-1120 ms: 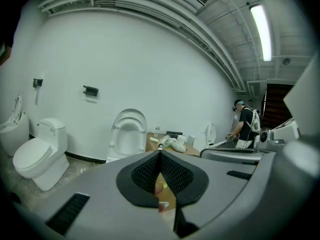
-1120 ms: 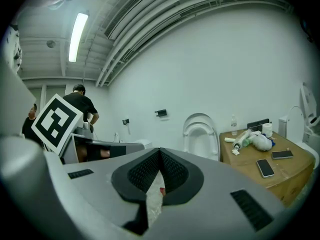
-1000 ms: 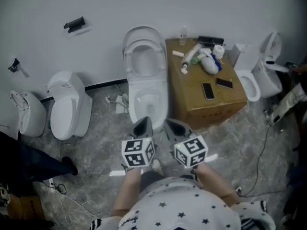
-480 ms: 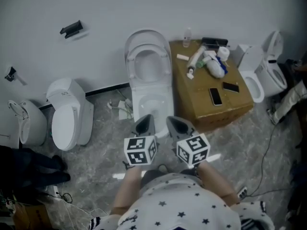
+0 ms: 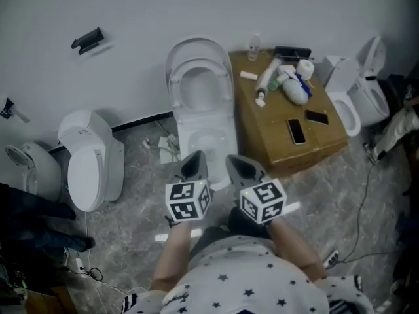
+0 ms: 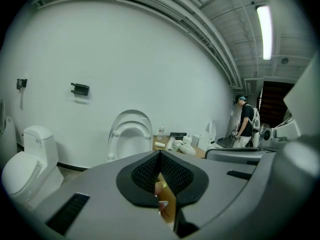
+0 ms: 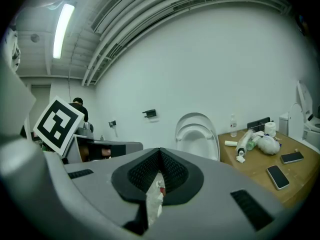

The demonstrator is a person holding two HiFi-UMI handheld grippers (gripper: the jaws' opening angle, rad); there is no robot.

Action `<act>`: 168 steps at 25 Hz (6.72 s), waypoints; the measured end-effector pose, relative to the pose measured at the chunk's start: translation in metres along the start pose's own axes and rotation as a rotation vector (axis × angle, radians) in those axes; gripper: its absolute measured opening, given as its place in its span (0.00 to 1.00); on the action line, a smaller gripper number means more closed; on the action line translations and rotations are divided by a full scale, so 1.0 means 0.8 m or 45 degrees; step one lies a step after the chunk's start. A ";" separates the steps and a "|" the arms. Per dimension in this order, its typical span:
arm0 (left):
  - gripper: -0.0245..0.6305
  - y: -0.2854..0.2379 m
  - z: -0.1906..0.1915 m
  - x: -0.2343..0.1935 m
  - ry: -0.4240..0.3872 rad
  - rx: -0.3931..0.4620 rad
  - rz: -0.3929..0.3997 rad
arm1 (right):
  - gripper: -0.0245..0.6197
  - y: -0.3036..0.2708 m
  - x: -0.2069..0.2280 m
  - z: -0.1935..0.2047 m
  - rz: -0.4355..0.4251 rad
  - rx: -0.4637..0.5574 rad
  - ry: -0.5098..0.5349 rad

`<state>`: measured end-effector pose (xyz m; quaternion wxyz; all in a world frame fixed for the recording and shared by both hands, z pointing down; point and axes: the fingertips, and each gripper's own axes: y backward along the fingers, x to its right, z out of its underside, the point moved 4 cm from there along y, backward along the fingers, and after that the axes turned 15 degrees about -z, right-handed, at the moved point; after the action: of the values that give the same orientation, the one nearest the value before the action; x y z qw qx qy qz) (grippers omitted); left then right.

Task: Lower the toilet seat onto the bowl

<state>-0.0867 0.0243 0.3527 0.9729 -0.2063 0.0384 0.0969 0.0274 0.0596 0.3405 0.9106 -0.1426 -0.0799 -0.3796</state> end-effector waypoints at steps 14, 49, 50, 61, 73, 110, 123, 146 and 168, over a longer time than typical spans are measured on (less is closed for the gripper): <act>0.04 -0.087 -0.034 -0.004 0.005 0.006 -0.023 | 0.05 -0.053 0.077 -0.020 -0.041 -0.022 0.008; 0.04 -0.332 -0.117 -0.025 0.096 -0.044 -0.229 | 0.05 -0.208 0.315 -0.101 -0.179 -0.138 0.017; 0.04 -0.337 -0.118 -0.028 0.098 -0.045 -0.236 | 0.05 -0.213 0.320 -0.102 -0.183 -0.146 0.017; 0.04 -0.392 -0.143 -0.068 0.097 -0.036 -0.268 | 0.05 -0.267 0.366 -0.118 -0.140 -0.156 0.032; 0.04 -0.451 -0.140 -0.095 0.043 -0.084 -0.236 | 0.05 -0.313 0.401 -0.116 -0.026 -0.162 0.031; 0.36 -0.571 -0.143 -0.151 -0.154 -0.147 -0.234 | 0.31 -0.419 0.472 -0.102 0.044 -0.309 0.102; 0.36 -0.578 -0.145 -0.152 -0.156 -0.147 -0.218 | 0.31 -0.428 0.474 -0.101 0.059 -0.319 0.126; 0.36 -0.544 -0.134 -0.147 -0.145 -0.139 -0.202 | 0.31 -0.403 0.448 -0.096 0.059 -0.301 0.075; 0.36 -0.480 -0.106 -0.137 -0.178 -0.150 -0.195 | 0.31 -0.358 0.399 -0.076 0.049 -0.323 0.101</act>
<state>-0.1187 -0.3733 0.4396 0.9639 -0.2583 -0.0511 0.0387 0.0478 -0.3654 0.4211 0.8949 -0.2429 0.0075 -0.3743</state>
